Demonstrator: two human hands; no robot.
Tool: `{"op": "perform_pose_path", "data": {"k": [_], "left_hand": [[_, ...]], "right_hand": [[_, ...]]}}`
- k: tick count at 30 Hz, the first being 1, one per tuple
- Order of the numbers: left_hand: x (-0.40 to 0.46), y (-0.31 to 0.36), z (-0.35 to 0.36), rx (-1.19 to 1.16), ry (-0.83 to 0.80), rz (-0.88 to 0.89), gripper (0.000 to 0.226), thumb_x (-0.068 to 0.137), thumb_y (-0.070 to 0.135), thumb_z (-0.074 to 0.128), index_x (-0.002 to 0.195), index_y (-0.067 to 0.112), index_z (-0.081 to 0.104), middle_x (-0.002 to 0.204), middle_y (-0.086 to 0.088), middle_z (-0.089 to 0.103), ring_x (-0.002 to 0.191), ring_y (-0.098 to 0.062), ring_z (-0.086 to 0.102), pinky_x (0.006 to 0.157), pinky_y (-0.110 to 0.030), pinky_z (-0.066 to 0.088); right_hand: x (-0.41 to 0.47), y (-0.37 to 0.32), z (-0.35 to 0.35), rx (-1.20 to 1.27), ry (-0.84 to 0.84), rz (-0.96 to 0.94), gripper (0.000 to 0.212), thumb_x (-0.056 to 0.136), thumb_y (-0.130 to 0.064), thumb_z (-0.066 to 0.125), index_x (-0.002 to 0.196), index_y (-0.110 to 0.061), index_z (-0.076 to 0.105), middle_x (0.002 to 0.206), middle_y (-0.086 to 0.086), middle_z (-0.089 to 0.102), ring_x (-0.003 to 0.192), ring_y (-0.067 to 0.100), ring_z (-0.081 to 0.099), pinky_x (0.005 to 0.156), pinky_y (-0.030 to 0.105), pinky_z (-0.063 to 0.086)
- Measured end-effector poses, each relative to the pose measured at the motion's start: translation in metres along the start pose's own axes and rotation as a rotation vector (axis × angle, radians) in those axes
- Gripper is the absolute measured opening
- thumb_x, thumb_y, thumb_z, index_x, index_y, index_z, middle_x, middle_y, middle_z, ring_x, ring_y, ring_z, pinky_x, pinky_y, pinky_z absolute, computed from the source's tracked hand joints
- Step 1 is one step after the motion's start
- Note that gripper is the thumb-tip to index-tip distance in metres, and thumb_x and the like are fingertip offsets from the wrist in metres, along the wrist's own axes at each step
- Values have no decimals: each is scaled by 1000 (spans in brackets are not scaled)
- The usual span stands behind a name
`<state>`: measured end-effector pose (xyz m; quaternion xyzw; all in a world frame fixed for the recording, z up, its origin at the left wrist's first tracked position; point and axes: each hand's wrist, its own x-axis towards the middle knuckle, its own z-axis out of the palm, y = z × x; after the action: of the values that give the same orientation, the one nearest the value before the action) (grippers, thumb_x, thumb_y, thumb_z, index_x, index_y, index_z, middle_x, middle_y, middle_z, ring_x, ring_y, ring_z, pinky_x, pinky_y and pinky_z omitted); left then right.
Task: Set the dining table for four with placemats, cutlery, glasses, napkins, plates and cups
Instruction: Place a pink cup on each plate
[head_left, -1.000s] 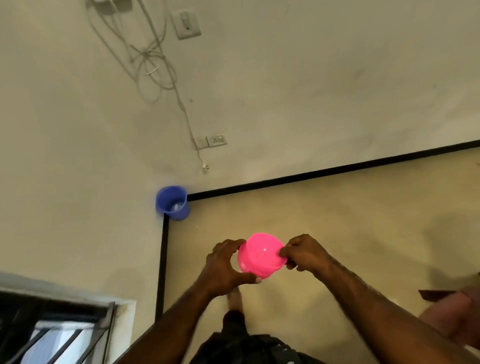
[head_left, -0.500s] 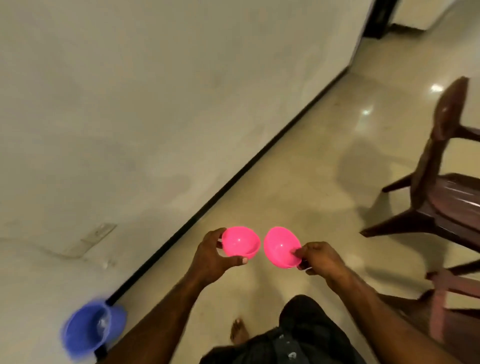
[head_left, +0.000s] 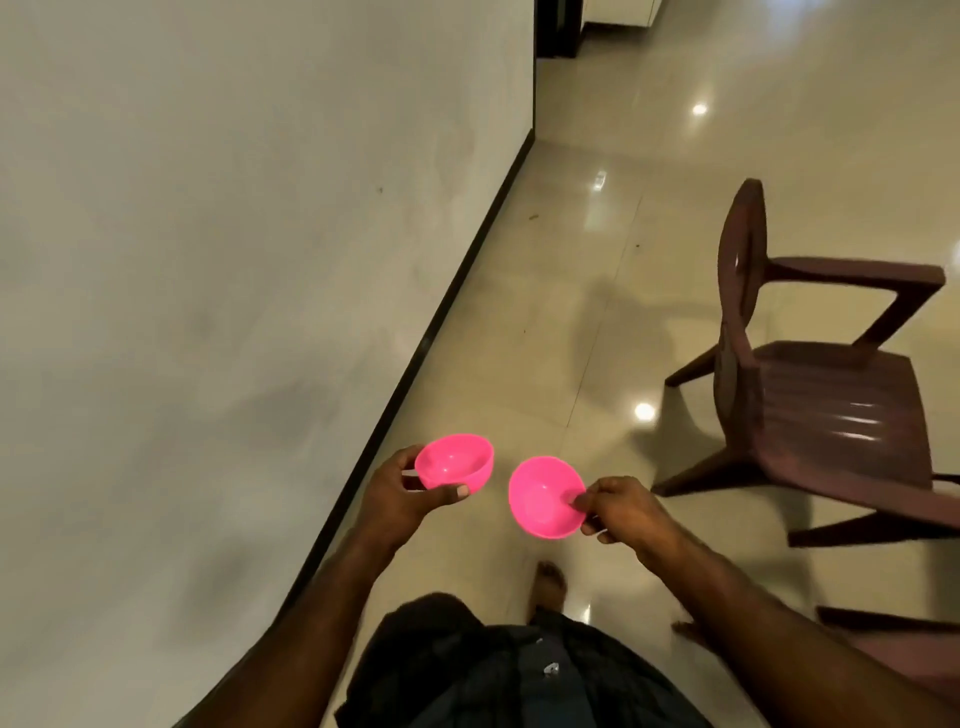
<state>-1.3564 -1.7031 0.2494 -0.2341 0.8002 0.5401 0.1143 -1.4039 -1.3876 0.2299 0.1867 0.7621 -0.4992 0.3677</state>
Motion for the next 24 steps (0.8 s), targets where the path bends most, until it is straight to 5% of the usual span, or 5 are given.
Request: {"op": "perform_pose_path", "data": {"k": [11, 24], "left_hand": [[264, 111, 10, 12, -62, 65, 90, 54, 49, 100, 133, 31, 62, 127, 8, 67, 108, -12, 68, 81, -30, 61], [590, 399, 111, 163, -422, 276, 74, 54, 34, 105, 118, 37, 68, 109, 9, 74, 90, -9, 71, 71, -26, 59]], "right_hand": [[162, -187, -104, 172, 126, -79, 23, 90, -27, 81, 94, -5, 74, 86, 14, 77, 73, 19, 70, 67, 34, 56], [328, -340, -244, 534, 454, 17, 12, 93, -15, 76, 104, -13, 71, 91, 14, 77, 69, 21, 71, 62, 30, 56]]}}
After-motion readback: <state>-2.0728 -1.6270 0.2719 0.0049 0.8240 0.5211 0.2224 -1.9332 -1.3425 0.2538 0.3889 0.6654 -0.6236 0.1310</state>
